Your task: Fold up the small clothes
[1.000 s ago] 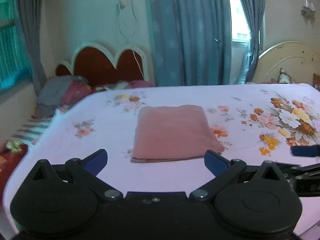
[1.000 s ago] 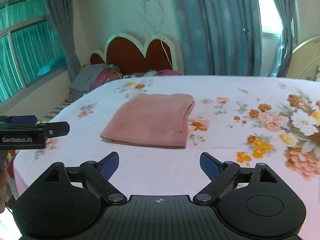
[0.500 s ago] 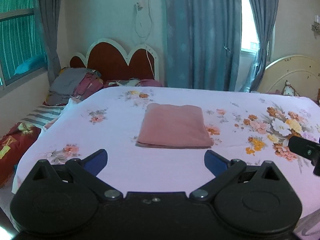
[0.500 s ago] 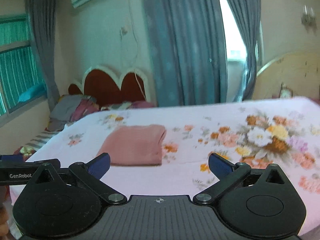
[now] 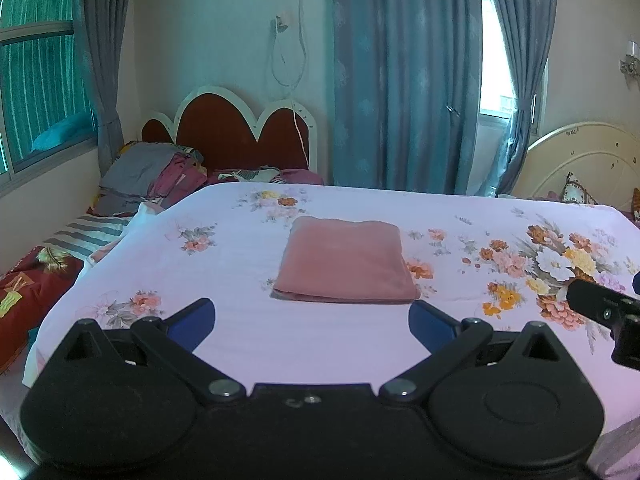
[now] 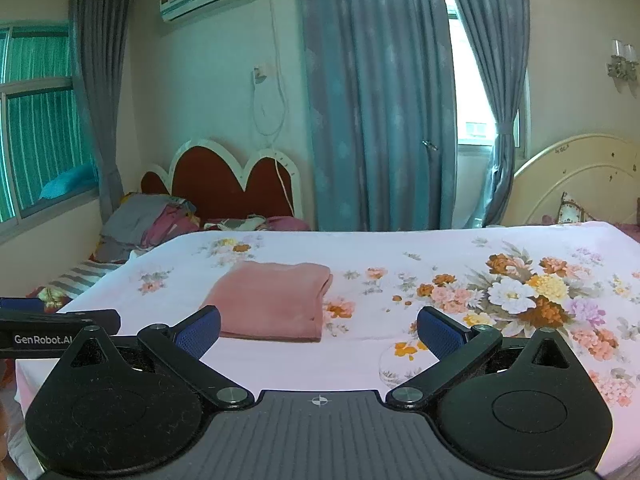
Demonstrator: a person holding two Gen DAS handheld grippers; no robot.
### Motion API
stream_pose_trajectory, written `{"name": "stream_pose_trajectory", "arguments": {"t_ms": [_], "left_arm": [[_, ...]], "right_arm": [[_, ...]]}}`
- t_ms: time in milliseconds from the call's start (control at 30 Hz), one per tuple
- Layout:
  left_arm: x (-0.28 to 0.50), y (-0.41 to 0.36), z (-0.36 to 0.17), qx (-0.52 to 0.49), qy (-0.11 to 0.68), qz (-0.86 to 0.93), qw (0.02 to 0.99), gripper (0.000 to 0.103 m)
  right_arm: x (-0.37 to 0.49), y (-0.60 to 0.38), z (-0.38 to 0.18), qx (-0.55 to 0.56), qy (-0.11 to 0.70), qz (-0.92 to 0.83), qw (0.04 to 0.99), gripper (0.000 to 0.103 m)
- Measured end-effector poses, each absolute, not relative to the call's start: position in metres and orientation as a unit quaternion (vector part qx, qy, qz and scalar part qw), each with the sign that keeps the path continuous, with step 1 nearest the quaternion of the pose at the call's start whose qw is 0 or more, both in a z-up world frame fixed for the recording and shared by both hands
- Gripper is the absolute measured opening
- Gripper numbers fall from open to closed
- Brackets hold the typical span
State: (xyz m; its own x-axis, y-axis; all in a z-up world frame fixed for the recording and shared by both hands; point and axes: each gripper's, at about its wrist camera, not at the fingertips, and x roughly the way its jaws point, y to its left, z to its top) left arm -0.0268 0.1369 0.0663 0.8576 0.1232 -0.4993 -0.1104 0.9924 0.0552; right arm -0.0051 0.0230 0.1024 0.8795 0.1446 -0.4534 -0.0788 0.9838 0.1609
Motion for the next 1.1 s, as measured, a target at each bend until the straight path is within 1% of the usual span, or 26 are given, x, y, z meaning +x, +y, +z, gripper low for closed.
{"name": "stream_pose_trajectory", "arguments": {"t_ms": [1100], "left_arm": [[-0.016, 0.159, 0.068, 0.008, 0.265, 0.066, 0.962, 0.103]], "right_arm": [[0.008, 0.037, 0.099, 0.068, 0.243, 0.073, 0.965, 0.103]]}}
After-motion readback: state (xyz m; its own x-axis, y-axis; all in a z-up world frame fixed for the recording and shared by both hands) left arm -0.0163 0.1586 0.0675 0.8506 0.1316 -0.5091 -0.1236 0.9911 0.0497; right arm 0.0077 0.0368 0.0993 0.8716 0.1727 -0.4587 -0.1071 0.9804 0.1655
